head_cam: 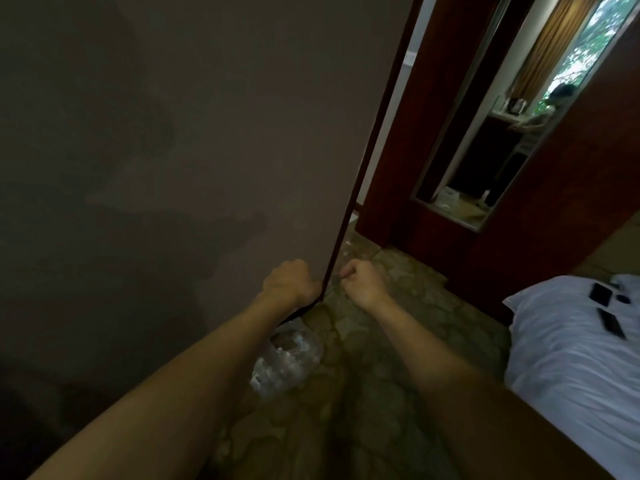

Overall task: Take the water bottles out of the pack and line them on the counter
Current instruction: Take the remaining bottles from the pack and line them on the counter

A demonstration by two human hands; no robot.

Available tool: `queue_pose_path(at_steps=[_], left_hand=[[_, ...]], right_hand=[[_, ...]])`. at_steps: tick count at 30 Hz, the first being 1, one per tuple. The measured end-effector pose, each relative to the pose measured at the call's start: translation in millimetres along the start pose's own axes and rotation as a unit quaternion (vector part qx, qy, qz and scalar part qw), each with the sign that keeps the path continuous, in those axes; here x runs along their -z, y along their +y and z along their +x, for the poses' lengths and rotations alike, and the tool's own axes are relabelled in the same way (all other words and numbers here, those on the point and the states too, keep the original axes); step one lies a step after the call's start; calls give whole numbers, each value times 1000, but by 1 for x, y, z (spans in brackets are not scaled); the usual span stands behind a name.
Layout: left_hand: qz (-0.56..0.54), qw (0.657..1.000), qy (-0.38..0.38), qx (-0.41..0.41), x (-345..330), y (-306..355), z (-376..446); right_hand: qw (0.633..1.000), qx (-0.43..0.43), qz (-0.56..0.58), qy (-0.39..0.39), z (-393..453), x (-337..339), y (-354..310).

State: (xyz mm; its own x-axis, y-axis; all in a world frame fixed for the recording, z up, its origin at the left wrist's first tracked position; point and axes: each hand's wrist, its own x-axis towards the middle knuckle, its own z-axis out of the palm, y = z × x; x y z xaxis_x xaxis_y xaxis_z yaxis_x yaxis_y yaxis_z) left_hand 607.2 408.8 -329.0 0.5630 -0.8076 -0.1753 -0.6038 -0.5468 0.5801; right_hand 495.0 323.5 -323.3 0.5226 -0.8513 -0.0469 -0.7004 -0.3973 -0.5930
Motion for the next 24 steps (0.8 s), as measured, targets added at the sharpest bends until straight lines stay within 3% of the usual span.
queue_pose_path(at_steps=[11, 17, 24], left_hand=[[-124, 984, -109, 59, -64, -10, 108], [-113, 976, -139, 121, -120, -18, 156], [-146, 957, -81, 235, -192, -10, 197]], right_hand=[[994, -58, 35, -84, 105, -52, 68], [982, -90, 58, -156, 152, -81, 120], [962, -80, 54, -255, 207, -101, 168]])
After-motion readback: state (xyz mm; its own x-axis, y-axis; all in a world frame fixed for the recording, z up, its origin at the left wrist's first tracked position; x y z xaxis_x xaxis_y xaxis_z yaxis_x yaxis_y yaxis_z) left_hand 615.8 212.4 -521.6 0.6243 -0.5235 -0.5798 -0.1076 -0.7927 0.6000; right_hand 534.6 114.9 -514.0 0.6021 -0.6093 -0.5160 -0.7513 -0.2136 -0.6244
